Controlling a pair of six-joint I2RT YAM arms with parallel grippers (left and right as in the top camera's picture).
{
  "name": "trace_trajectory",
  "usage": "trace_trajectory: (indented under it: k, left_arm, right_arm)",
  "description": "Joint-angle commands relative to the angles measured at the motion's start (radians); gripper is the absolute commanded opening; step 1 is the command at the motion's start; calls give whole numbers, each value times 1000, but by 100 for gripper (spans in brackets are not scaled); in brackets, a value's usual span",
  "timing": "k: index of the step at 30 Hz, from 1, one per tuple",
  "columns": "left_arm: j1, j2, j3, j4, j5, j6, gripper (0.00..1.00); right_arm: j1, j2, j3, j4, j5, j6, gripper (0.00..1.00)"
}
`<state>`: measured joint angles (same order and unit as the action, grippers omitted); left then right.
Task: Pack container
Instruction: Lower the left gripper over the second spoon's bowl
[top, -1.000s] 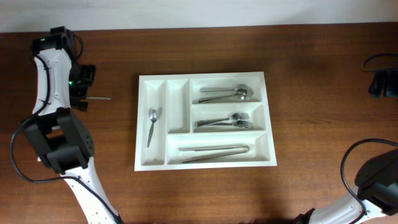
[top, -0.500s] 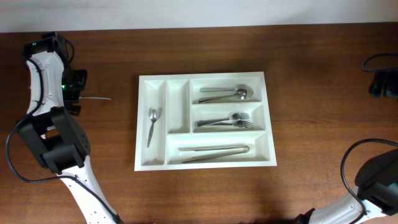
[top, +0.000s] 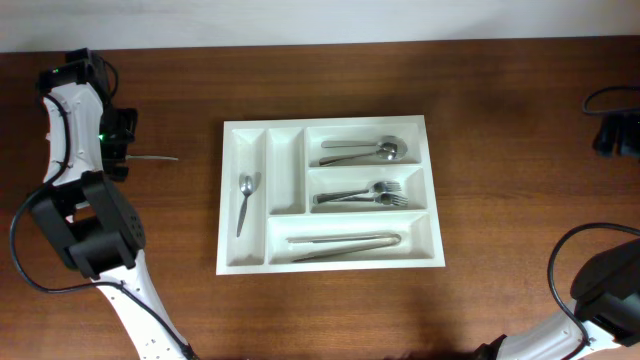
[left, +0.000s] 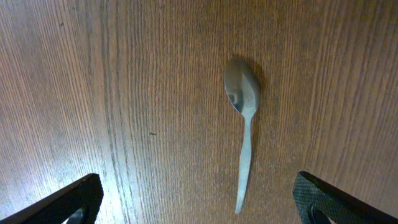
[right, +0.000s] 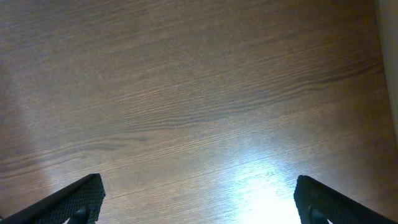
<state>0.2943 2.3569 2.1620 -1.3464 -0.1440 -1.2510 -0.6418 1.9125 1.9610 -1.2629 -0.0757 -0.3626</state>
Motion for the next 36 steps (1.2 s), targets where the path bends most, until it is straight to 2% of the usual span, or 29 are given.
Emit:
trace_trajectory:
  k: [1,22,36]
  left_arm:
    - [3,58,12,0,-10,-1,100]
    - [3,85,12,96,-3,33,100]
    - [3,91,12,95,-3,32,100]
  right_arm:
    - [-6,-2,0,0,2,8,99]
    - [-6,-2,0,0,2,8,99]
    - [-6,-2,0,0,2,8,99]
